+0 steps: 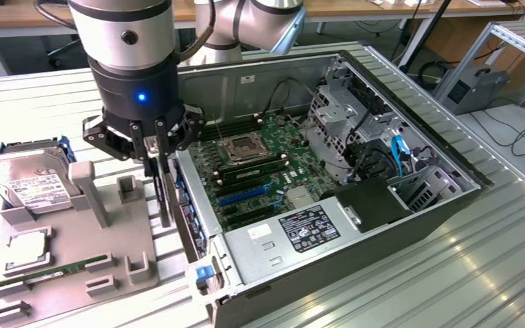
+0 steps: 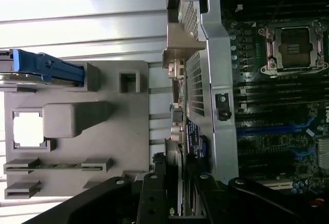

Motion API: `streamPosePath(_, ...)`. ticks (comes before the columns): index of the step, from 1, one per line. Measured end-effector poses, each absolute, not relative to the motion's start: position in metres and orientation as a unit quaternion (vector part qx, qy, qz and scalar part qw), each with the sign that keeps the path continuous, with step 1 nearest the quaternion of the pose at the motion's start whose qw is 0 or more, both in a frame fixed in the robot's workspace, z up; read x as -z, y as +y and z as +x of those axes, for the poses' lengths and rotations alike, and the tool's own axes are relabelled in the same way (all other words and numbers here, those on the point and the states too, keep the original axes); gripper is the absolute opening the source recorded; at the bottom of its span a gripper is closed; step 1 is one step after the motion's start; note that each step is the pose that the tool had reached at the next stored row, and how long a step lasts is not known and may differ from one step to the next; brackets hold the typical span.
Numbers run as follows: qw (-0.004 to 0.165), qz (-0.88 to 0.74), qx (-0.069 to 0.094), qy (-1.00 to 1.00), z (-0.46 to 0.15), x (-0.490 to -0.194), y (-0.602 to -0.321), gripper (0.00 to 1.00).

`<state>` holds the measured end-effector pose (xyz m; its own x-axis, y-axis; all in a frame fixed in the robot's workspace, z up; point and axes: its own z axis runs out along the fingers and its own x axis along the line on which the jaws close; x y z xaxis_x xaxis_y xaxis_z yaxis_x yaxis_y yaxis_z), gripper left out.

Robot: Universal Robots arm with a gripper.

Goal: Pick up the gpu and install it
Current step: 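Pick up the gpu and move the gpu toward the slot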

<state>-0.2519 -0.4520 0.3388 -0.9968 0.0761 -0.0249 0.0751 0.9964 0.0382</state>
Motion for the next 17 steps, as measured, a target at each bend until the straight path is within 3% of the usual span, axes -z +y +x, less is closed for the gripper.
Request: streamPosePath(17,0.013,0.038,-0.019,0.999,-0.252,-0.377,-0.452,0.26)
